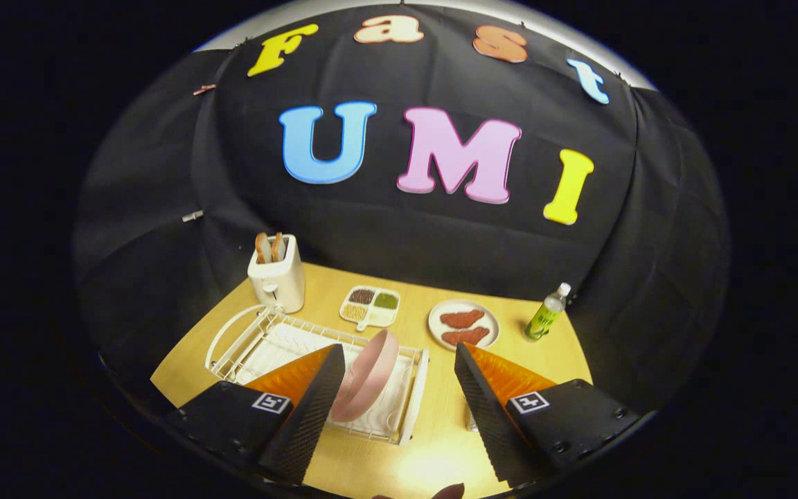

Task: Take the plate from the dish rack, then take the spoon from the basket and place it into the plate.

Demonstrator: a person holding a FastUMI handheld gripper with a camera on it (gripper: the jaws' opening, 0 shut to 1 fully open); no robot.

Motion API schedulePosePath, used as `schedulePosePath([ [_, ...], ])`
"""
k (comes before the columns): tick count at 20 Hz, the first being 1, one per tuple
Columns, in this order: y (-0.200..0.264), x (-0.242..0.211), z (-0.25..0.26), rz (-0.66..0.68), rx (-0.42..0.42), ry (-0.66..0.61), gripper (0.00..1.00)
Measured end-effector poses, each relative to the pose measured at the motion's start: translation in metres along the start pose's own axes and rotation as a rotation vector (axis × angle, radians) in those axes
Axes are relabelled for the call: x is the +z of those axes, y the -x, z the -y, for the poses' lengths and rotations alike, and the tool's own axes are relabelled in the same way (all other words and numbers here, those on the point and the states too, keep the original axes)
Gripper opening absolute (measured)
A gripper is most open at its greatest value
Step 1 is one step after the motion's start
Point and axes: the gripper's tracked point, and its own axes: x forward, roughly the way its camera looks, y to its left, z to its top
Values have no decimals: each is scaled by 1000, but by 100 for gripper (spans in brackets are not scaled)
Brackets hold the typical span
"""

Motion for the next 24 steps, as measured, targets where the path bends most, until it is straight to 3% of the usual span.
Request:
schedulePosePath([
  [5, -60, -47, -11, -205, -14, -104, 97],
  [8, -93, -76, -12, -309, -59, -147, 90],
  [11, -117, -96, -12, -373, -110, -195, 71],
  [15, -130, -112, -12, -438, -181, -223, 38],
  [19, -132, -108, -6, -446, -241, -233, 29],
  [24, -129, -93, -1, -437, -268, -168, 28],
])
